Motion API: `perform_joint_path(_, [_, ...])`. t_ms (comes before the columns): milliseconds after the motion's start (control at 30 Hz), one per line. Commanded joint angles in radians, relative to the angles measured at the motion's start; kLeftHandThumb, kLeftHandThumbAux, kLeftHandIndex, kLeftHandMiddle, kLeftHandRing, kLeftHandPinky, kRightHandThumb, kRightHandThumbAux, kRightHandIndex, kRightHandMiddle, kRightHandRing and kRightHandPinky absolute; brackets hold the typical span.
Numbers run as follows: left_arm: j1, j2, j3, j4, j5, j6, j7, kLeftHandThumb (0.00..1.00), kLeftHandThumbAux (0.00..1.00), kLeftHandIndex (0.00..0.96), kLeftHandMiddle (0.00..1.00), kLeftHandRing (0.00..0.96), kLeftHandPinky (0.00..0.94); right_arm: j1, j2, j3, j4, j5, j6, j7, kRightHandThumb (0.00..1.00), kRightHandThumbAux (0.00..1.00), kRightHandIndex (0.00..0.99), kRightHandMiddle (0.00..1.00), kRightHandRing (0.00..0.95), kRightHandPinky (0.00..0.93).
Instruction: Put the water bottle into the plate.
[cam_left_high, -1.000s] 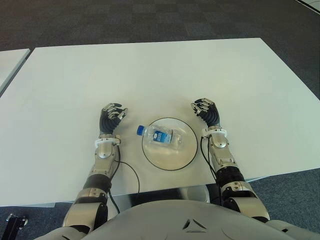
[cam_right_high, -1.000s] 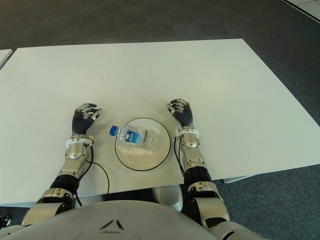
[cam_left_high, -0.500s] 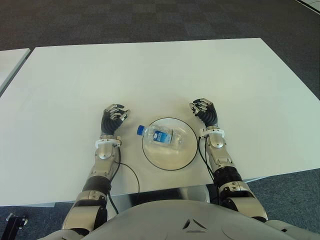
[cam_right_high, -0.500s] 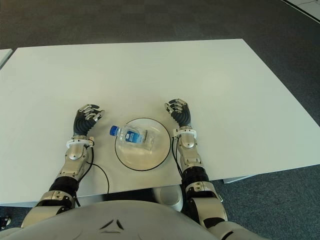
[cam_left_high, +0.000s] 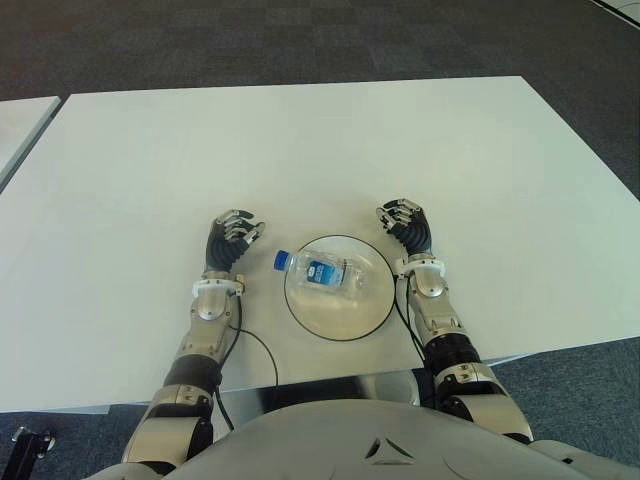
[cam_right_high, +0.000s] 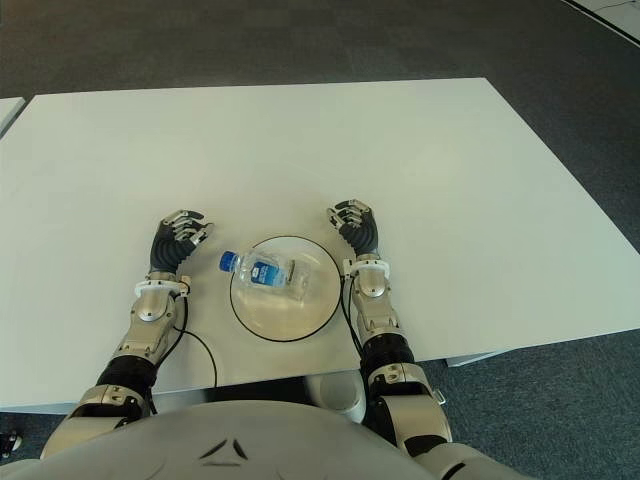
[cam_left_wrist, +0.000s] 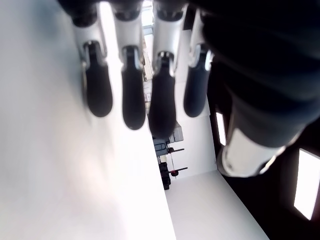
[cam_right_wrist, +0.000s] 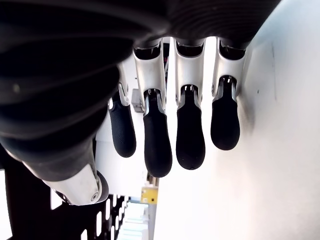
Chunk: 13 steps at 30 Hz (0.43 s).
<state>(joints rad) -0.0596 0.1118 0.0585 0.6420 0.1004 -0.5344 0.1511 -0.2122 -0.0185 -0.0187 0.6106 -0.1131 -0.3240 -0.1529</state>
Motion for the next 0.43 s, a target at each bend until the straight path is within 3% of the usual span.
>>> perform_joint_path(33, [0.015,-0.003,-0.011,0.009,0.017,0.008,0.002,0.707,0.715,0.436,0.615,0.598,0.589,-0.007,0.007,0.001,0.020,-0.001,0.008,-0.010,0.707,0.729,0.432,0.620,0.631,0.626])
perform_joint_path(433, [0.034,-0.020,-0.006,-0.044,0.009,0.052,0.003,0.707,0.715,0.436,0.623,0.606,0.589,-0.007,0.000,0.000,0.019,0.008,0.007,0.004,0.707,0.729,0.433,0.617,0.624,0.628])
